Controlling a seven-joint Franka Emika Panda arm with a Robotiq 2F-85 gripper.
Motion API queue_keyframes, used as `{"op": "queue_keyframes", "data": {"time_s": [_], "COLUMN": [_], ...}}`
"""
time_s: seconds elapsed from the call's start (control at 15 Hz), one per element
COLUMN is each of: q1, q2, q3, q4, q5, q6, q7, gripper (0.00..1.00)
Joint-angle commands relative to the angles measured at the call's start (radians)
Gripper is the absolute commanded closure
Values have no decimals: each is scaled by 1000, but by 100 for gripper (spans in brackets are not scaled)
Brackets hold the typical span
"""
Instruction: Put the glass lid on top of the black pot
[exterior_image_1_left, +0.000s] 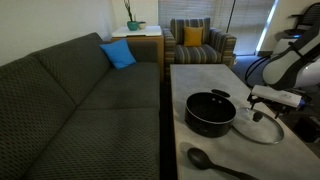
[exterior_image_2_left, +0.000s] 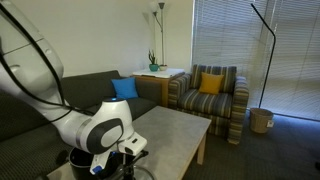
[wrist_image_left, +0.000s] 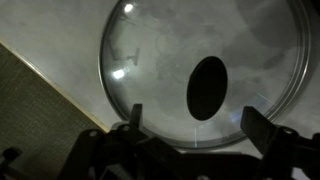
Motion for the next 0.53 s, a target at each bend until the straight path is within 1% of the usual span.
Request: {"op": "queue_keyframes", "data": {"time_s": [0.0, 0.13, 0.2, 0.47], "q1": [-61, -82, -84, -91], "q2": [86, 127, 71, 81], "q3": [46, 59, 68, 84], "q4": [146, 209, 131, 145], "q5": [-1, 4, 4, 10], "q6": [-57, -90, -73, -86], "q7": [-63, -72, -81, -83], "gripper": [0, 0, 0, 0]}}
